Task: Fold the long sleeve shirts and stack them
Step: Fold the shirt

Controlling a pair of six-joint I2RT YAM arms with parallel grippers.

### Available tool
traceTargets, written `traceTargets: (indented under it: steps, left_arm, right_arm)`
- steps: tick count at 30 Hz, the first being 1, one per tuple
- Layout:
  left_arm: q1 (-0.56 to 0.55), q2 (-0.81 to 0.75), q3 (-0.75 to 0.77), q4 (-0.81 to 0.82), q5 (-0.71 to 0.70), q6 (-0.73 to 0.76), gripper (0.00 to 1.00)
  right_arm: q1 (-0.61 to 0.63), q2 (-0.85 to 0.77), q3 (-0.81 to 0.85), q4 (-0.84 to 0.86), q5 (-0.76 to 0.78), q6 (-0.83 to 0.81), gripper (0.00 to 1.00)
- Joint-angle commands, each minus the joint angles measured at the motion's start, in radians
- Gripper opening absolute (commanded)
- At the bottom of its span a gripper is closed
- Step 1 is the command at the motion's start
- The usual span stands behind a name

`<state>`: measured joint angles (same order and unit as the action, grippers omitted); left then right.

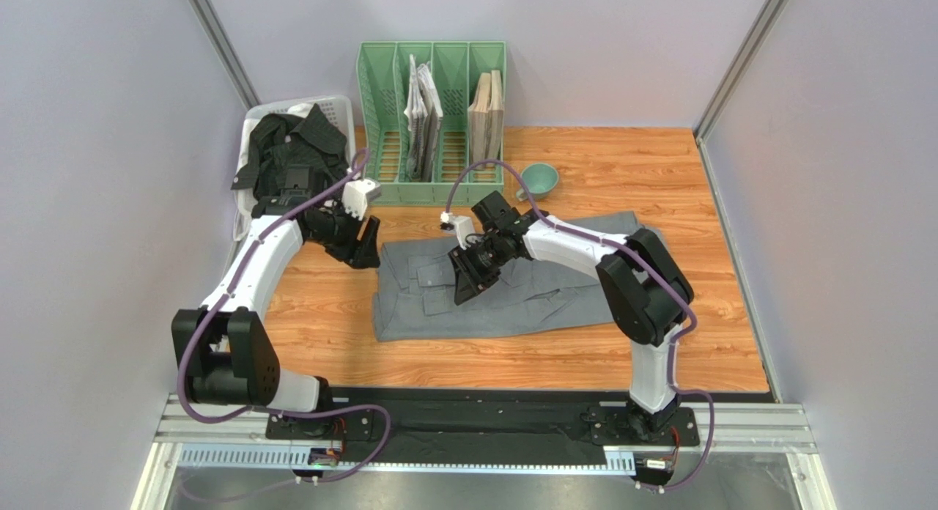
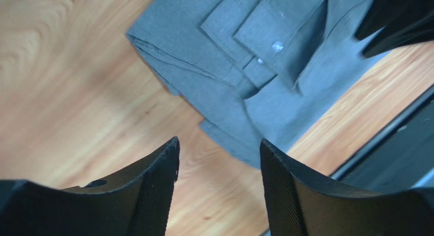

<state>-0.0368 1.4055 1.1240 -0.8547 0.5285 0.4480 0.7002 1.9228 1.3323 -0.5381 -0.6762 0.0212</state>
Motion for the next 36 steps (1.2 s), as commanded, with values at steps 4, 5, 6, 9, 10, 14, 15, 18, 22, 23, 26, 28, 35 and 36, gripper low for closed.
traceTargets:
  steps: [4,5,6,9,10,14,15,18,22,23,26,28,35,36]
  left_arm:
    - [0.098,-0.01,-0.033,0.043,0.14,-0.508,0.75]
    - [0.129,0.004,-0.068,0.057,0.166,-0.555,0.76]
    - [0.144,0.001,-0.093,0.083,0.172,-0.581,0.79]
    - [0.19,0.001,-0.15,0.132,0.195,-0.621,0.99]
    - [0.192,0.013,-0.147,0.129,0.206,-0.617,0.99]
    - [0.192,0.062,-0.208,0.179,0.186,-0.678,0.99]
    - [0.192,0.069,-0.222,0.196,0.18,-0.69,0.99]
    - [0.192,0.11,-0.262,0.253,0.145,-0.715,0.96]
    - [0.192,0.161,-0.257,0.286,0.094,-0.72,0.87]
    - [0.19,0.182,-0.253,0.293,0.081,-0.717,0.86]
    - [0.192,0.225,-0.253,0.313,0.056,-0.715,0.85]
    - [0.19,0.263,-0.257,0.321,0.044,-0.716,0.84]
    - [0.189,0.297,-0.236,0.353,0.064,-0.7,0.82]
    - [0.19,0.306,-0.227,0.345,0.065,-0.697,0.81]
  right_arm:
    - [0.051,0.143,0.074,0.099,0.063,0.031,0.3]
    - [0.056,0.154,0.082,0.101,0.058,0.039,0.3]
    - [0.065,0.162,0.093,0.102,0.049,0.042,0.3]
    - [0.071,0.173,0.137,0.077,0.021,0.04,0.3]
    - [0.07,0.165,0.154,0.07,0.007,0.04,0.3]
    - [0.065,0.064,0.151,0.049,-0.049,0.048,0.35]
    - [0.064,0.03,0.145,0.047,-0.049,0.054,0.36]
    - [0.065,0.021,0.125,0.073,-0.016,0.059,0.4]
    - [0.065,0.091,0.143,0.07,0.035,0.042,0.4]
    - [0.065,0.105,0.148,0.07,0.044,0.037,0.39]
    - [0.065,0.154,0.171,0.079,0.092,0.029,0.4]
    - [0.065,0.188,0.192,0.078,0.121,0.028,0.39]
    - [0.065,0.257,0.228,0.063,0.139,0.051,0.38]
    - [0.065,0.262,0.229,0.064,0.135,0.052,0.38]
